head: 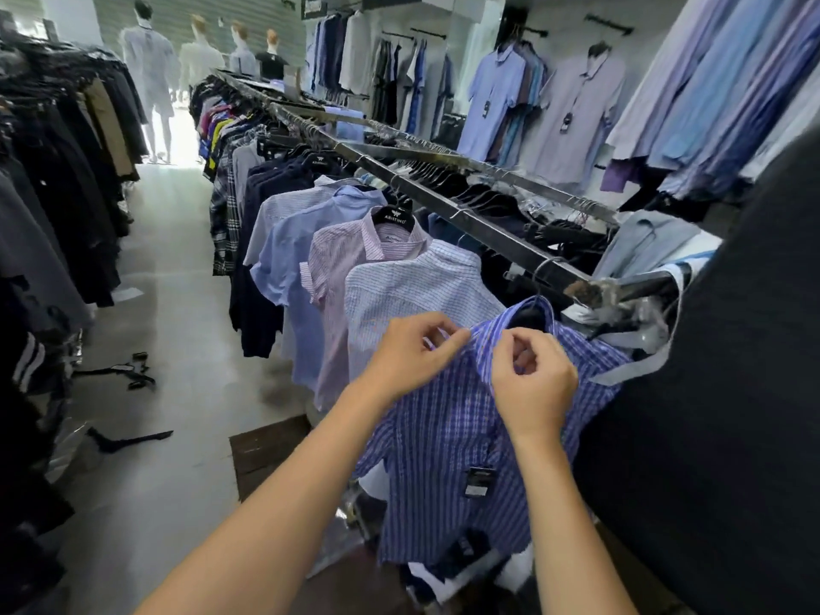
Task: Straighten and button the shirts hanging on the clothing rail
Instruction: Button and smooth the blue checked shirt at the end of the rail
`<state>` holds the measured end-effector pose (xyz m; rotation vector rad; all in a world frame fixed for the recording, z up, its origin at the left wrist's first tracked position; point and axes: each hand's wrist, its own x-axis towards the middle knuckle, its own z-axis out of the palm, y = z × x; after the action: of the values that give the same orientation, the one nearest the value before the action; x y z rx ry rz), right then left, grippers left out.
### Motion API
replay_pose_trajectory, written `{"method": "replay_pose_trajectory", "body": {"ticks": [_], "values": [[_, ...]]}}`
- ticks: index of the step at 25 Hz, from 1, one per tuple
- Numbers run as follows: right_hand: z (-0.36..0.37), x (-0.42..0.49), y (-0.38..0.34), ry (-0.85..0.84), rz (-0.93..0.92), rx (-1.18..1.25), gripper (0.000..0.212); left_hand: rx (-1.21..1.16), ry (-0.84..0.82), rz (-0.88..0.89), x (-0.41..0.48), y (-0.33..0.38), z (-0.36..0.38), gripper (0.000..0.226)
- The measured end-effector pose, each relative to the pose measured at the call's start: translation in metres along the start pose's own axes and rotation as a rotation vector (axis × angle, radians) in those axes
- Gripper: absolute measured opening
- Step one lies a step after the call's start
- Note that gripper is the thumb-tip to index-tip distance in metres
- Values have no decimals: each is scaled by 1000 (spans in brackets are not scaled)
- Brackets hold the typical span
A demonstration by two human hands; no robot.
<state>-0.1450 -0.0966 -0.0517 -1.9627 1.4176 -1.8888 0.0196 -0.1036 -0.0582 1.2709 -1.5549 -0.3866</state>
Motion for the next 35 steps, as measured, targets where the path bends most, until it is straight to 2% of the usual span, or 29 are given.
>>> {"method": "replay_pose_trajectory", "body": {"ticks": [2,4,6,8,13,18,23,26,28,32,35], "values": [[-7,1,13,80,66,0,6,50,14,16,5,18,24,33],[-12,1,26,98,233,29,16,128,34,8,8,31,42,42],[-15,3,38,62,406,70,23,221,48,-10,11,38,53,44],[-15,8,46,4,489,102,30,279,40,-38,13,36,58,39],[-10,25,61,-117,526,176,25,202,43,-94,18,25,63,43],[-2,32,66,-6,527,263,19,206,116,-76,24,32,62,26],[-8,42,73,-57,597,459,15,228,211,-113,39,35,69,20],[-7,49,76,-111,559,512,11,211,179,-65,43,35,70,20],[-7,52,76,-88,587,540,12,232,156,-31,45,33,72,20],[-8,60,77,-87,718,610,11,266,131,-84,59,35,74,30],[-7,65,76,-132,813,666,13,177,12,-197,71,41,66,43]]}}
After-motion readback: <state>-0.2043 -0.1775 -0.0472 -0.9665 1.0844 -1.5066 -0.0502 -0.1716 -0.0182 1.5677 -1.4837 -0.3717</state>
